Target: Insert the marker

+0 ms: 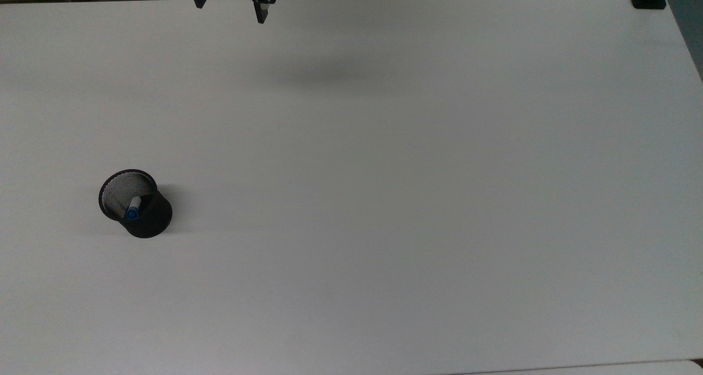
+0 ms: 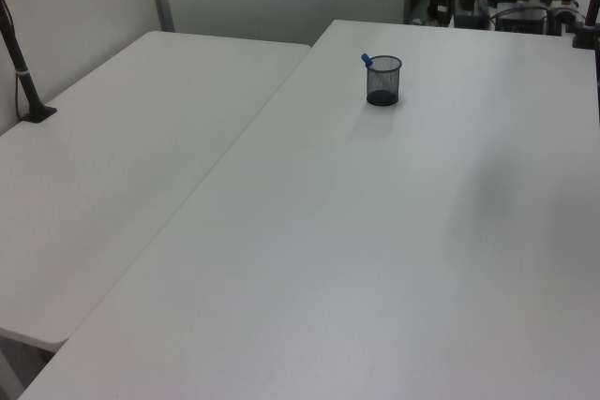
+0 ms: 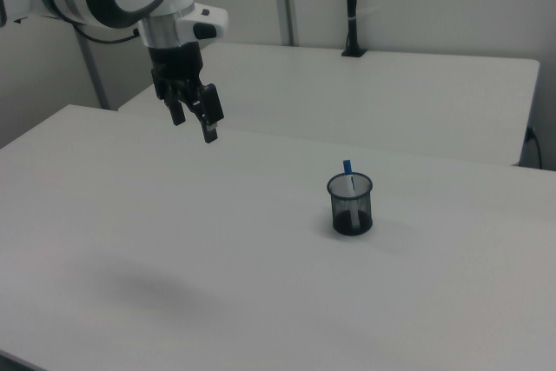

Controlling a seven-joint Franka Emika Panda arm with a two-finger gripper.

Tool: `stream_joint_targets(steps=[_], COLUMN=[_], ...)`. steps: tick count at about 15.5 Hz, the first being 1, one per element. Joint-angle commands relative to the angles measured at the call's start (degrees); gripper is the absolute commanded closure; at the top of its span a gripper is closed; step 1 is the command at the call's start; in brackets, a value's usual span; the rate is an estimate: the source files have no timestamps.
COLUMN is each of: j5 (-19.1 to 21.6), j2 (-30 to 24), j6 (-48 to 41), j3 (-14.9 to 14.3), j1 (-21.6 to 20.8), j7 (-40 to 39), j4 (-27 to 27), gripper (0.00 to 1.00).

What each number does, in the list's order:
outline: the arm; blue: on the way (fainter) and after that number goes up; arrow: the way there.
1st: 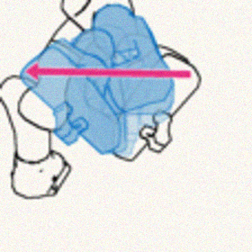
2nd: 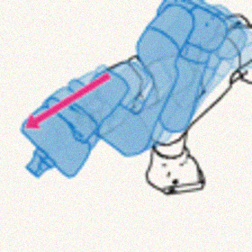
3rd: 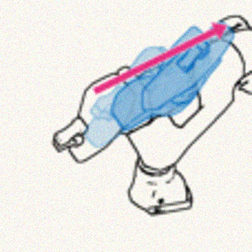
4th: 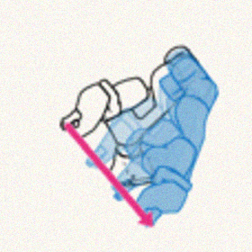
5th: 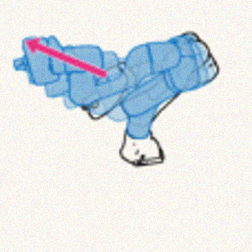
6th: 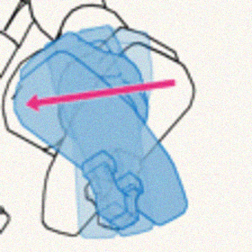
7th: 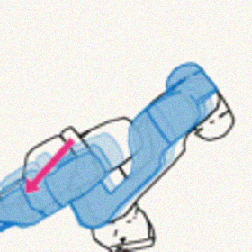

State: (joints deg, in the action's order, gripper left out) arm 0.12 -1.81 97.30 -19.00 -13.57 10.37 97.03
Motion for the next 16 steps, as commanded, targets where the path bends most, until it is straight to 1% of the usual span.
stream_joint_targets(steps=[1, 2, 4, 5, 6, 7, 8, 10, 16], j5=[0.5, 0.5, 0.4, 0.4, 0.5, 0.5, 0.4, 0.3, 0.1], j2=[-0.3, -0.3, 0.0, 0.0, 0.0, 0.0, 0.0, 0.0, -0.1], j6=[-1.1, -1.1, -1.0, -0.9, -0.9, -0.9, -0.7, -0.7, -0.7], j3=[0.7, 1.3, 1.6, 2.6, 6.0, 10.6, 13.3, 13.0, 12.6], j1=[0.8, 1.3, 1.4, 2.9, 6.5, 11.1, 13.6, 13.0, 12.8], j7=[-1.3, -1.3, -1.3, -1.4, -1.8, -2.5, -2.7, -2.7, -3.2], j4=[0.3, 0.4, 0.2, 0.2, 0.2, 0.2, 0.2, 0.2, 0.1], gripper=[0.0, 0.0, 0.0, 0.0, 0.0, 0.0, 0.0, 0.0, 0.0])
